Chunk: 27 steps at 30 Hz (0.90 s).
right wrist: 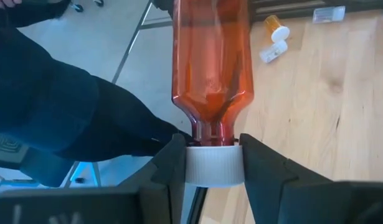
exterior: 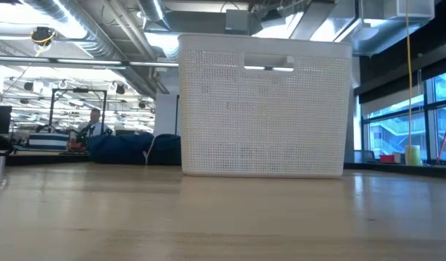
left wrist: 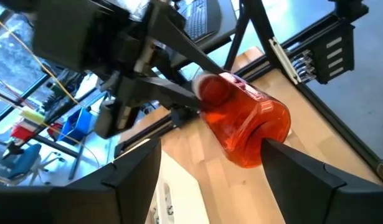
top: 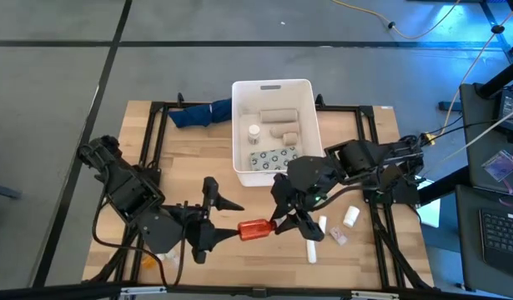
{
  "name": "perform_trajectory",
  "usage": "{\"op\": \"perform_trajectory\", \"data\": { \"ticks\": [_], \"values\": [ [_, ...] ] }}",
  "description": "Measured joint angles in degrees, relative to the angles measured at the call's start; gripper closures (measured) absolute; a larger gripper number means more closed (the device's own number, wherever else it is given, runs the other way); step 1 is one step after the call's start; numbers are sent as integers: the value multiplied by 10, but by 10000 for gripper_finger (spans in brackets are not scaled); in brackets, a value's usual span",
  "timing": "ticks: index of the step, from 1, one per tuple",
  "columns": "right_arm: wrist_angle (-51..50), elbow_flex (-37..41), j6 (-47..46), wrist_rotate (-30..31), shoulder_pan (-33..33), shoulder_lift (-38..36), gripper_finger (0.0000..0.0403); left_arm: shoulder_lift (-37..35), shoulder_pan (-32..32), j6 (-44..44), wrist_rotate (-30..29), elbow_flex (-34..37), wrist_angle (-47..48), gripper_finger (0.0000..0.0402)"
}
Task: Pick & place medical supplies in basket/bin
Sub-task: Put the red medicine bottle into the bin
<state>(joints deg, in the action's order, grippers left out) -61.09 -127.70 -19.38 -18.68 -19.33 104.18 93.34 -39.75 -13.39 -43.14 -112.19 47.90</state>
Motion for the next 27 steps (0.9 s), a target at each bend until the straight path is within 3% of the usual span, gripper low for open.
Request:
{"op": "perform_trajectory", "data": {
  "ticks": [8,15,20,27],
  "values": [
    [12,1,-5,5,9,0,280,0,-18,4,-21,-10,0,132],
    [12,1,-13,16,14,0,280,0,-49,14,-93,-10,1,132],
    [4,2,-30,44,16,1,280,0,-64,40,-78,-10,2,132],
    [33,2,-28,38,24,1,280,0,-56,48,-74,-10,2,132]
  ]
}}
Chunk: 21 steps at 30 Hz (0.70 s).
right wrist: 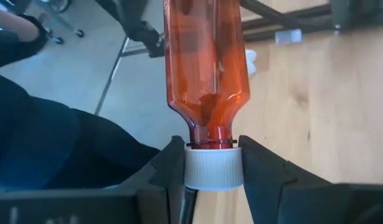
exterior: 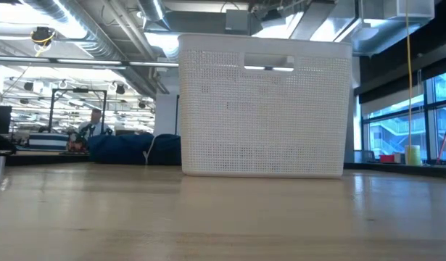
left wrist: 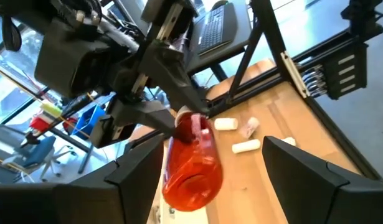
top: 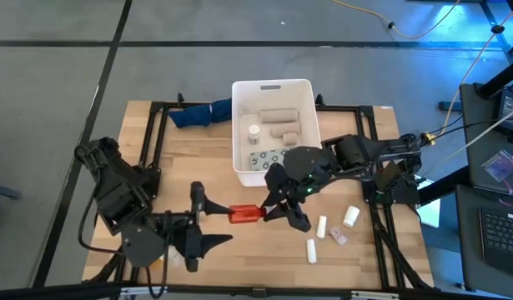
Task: Pick & place medical supplies in basket/bin
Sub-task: Put the red medicine bottle into the bin
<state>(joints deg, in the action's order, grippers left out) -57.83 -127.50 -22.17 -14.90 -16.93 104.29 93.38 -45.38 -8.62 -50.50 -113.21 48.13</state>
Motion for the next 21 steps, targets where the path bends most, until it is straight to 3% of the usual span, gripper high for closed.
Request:
{"op": "perform_trajectory", "data": {
  "ticks": [4,12,21],
  "values": [
    [23,0,4,-32,-1,0,280,0,11,-1,4,3,1,132],
    [34,0,3,-33,0,0,280,0,17,-20,5,4,-3,139],
    [54,0,16,-33,-1,0,280,0,17,-23,-22,4,-3,208]
  ]
}}
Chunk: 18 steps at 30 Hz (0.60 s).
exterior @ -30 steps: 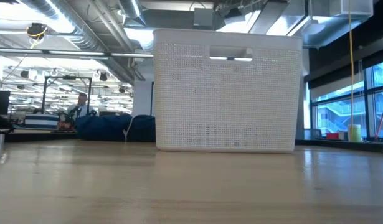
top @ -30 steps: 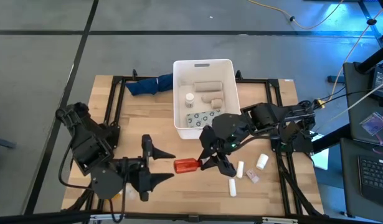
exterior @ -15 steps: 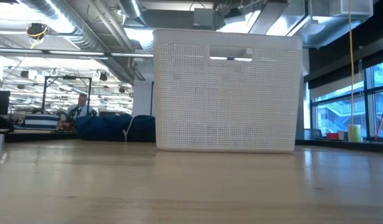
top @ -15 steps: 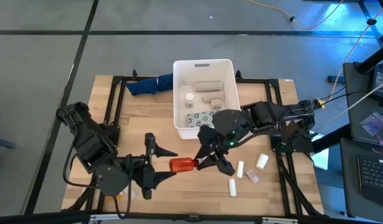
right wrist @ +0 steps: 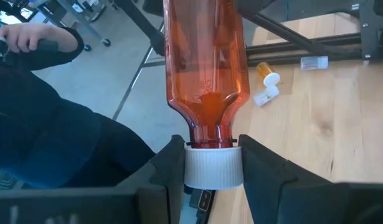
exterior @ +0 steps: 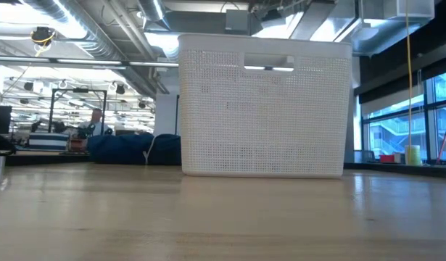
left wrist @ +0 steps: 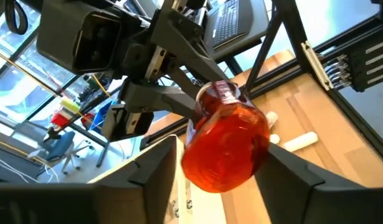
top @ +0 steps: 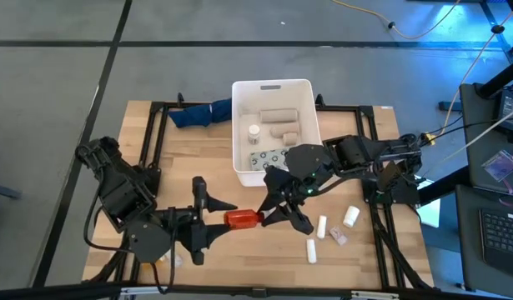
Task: Pick & place medical supplies in basket/bin
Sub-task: Put the red medicine bottle into the bin
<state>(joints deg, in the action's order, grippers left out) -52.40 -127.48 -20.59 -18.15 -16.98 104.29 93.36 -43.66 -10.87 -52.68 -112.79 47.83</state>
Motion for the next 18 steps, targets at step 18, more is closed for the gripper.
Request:
{"op": "perform_trajectory", "data": {
  "ticks": [18],
  "values": [
    [-1,0,-4,5,0,0,280,0,-2,17,10,0,-2,197]
  ]
}}
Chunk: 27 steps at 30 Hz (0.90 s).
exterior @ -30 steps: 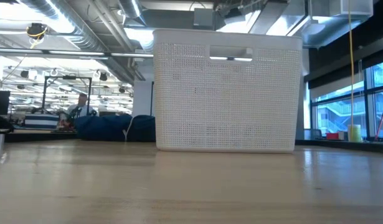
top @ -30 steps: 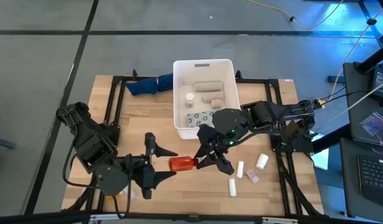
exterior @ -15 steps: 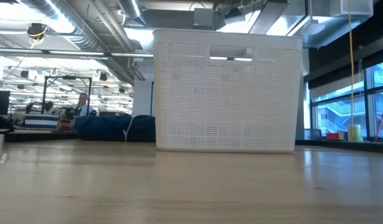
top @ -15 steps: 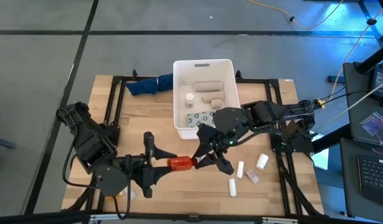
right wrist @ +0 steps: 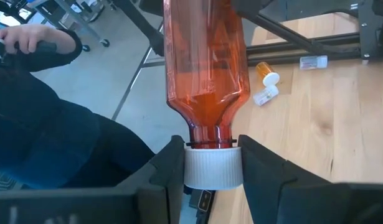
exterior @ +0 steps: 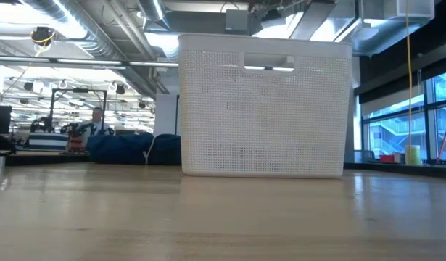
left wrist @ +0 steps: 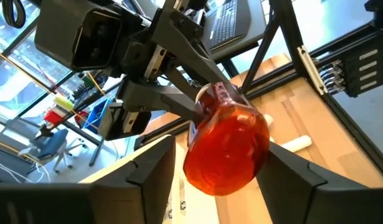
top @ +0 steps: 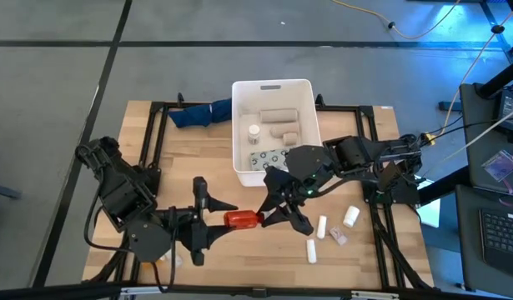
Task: Pick & place medical supplies in basket/bin
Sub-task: Put the red medicine bottle into the bin
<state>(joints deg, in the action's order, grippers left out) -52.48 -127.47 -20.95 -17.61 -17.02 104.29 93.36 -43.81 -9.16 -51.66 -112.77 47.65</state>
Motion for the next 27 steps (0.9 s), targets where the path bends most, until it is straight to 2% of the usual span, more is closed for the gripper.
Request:
{"op": "perform_trajectory", "data": {
  "ticks": [9,18,22,27],
  "values": [
    [0,0,-13,2,0,0,280,0,0,0,5,0,-17,205],
    [1,0,-2,21,-1,0,276,-1,1,-39,2,0,-24,263],
    [8,0,33,-8,1,0,255,-1,1,-31,1,0,-36,266],
    [18,0,79,15,0,-4,195,-3,1,20,-20,0,-33,266]
  ]
}}
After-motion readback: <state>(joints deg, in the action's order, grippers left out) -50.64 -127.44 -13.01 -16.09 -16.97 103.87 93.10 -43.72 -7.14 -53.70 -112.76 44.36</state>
